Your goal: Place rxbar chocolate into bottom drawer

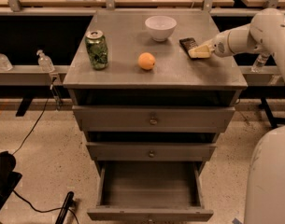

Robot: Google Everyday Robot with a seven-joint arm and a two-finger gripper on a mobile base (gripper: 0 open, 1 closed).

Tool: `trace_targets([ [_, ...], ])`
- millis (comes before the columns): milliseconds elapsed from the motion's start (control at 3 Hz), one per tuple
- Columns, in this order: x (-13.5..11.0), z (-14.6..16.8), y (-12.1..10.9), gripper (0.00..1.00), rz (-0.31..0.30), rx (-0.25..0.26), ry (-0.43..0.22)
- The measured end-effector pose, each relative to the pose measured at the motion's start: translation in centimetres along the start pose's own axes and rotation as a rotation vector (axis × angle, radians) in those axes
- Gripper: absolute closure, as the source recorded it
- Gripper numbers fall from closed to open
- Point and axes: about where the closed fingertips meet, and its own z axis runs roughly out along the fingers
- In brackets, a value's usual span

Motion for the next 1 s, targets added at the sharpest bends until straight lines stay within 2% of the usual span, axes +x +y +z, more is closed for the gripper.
trace_targets([
  [333, -0.6, -0.4, 0.0, 0.86, 0.000, 0.000, 0.000],
  [667, -0.7, -0.5, 0.0, 1.00, 0.000, 0.000, 0.000],
  [1000, -1.7, -2.9, 1.5, 1.00, -0.097, -0.092, -0.023],
])
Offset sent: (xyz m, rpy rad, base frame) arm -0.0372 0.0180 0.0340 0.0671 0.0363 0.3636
